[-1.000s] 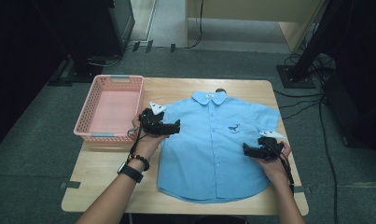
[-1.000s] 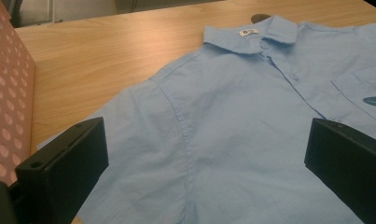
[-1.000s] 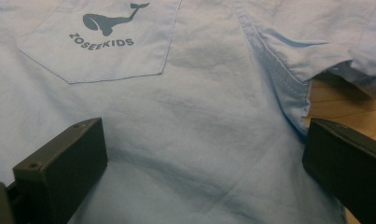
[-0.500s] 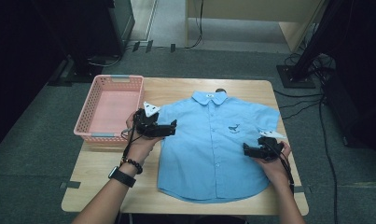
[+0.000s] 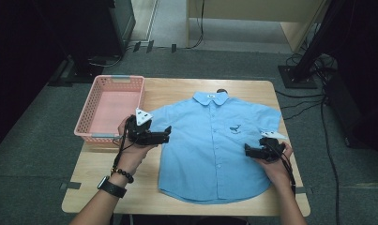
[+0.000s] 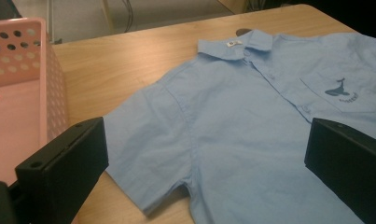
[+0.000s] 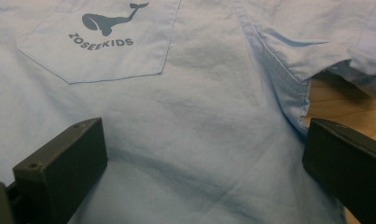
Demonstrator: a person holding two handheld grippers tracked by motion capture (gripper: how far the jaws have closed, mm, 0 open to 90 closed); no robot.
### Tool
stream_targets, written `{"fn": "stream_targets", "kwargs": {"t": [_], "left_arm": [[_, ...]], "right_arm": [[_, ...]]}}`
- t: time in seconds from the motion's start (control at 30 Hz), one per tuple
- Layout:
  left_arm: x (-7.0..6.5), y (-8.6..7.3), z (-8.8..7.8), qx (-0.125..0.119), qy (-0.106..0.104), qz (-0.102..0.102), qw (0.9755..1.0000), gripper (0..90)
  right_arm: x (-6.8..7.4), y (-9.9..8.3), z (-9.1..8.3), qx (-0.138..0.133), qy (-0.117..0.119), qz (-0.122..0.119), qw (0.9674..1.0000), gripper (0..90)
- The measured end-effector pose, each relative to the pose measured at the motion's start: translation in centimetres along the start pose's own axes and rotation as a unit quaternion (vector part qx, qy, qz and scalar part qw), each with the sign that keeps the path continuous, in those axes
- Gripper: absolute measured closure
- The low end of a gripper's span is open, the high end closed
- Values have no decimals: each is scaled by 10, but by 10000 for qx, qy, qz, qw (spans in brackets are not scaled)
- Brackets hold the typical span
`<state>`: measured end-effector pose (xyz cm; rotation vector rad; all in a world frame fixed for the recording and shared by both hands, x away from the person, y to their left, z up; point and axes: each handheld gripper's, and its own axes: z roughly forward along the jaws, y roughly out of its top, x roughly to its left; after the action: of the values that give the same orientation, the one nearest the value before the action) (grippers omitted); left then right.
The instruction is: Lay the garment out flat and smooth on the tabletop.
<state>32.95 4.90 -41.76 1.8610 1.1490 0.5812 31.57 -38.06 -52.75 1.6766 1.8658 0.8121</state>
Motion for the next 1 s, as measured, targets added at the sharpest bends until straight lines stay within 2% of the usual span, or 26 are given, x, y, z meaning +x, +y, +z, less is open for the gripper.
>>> {"fn": "stream_targets", "kwargs": {"t": [0.77, 1.0], "left_arm": [[10, -53, -29, 147, -66, 9, 9999, 0], [18, -64, -40, 84, -43, -2, 10000, 0]], "right_arm": [[0, 0, 0, -1, -5, -3, 10000, 0], [0, 0, 0, 0, -4, -5, 10000, 0]]}}
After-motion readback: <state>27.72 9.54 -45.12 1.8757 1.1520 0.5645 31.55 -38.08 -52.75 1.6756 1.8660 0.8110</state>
